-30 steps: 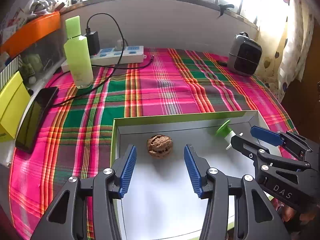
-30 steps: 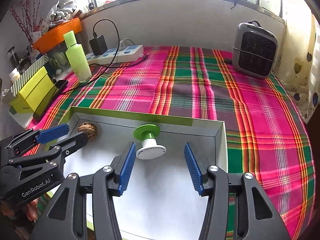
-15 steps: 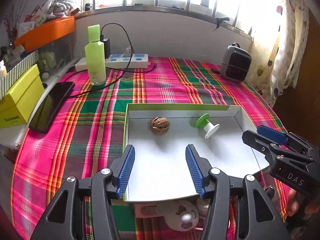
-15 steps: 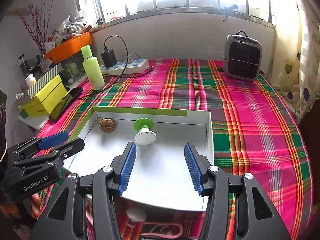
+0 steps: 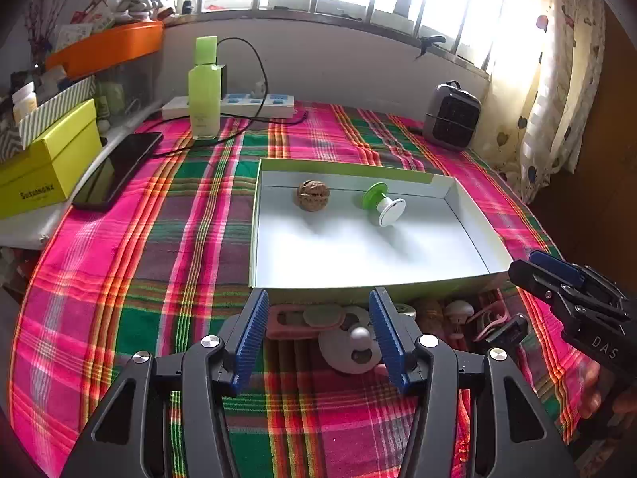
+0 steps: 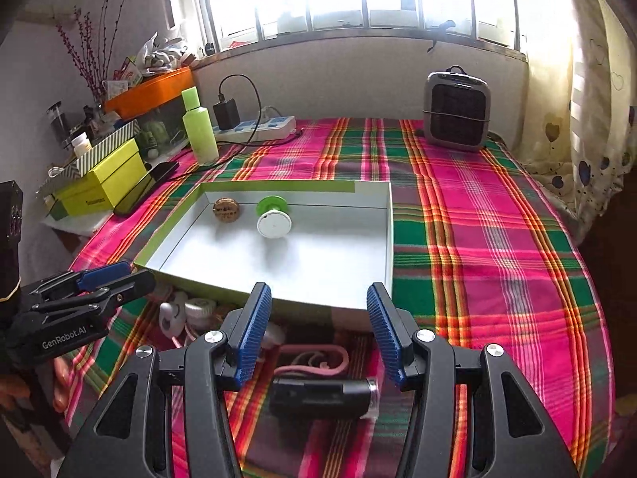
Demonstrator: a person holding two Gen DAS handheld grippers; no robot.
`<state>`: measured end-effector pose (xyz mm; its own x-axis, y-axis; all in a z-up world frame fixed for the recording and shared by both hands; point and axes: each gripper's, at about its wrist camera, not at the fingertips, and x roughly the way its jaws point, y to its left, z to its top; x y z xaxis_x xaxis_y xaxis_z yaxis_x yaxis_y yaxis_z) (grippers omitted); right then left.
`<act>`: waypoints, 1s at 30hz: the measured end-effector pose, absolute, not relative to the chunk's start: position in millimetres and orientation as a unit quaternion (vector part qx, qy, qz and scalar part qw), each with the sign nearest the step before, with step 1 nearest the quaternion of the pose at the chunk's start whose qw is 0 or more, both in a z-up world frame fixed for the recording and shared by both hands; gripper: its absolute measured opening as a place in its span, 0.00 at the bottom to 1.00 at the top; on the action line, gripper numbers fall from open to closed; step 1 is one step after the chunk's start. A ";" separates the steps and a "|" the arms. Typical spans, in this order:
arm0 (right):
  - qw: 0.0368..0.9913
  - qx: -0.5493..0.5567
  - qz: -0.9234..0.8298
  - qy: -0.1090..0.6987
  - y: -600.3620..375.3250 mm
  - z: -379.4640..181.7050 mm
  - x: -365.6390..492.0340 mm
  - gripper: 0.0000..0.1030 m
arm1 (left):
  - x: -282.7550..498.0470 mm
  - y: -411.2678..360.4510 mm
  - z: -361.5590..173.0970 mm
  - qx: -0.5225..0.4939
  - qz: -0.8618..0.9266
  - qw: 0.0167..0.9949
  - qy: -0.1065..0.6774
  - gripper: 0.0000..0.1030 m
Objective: Organize objects
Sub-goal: 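Lift both open grippers up out of the white box, then reach the right gripper to the black rectangular gadget and grasp it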
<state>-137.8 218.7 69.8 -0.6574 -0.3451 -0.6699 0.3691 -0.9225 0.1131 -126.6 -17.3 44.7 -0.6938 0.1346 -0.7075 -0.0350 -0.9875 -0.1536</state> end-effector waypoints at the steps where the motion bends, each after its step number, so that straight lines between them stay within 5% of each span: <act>1: 0.194 0.364 -0.911 0.015 222.1 68.8 -134.3 0.50 | -123.3 -16.4 44.9 -0.387 0.918 0.049 -0.065 0.50; 30: 0.233 0.426 -0.873 -0.045 249.9 27.6 -118.1 0.50 | -110.0 44.6 20.8 -0.423 0.899 0.115 -0.008 0.50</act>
<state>-118.1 249.9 27.6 -0.5281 -0.4454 -0.7230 0.3693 -0.8872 0.2767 -110.0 44.6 20.8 -0.6162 0.2137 -0.7581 -0.1999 -0.9734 -0.1120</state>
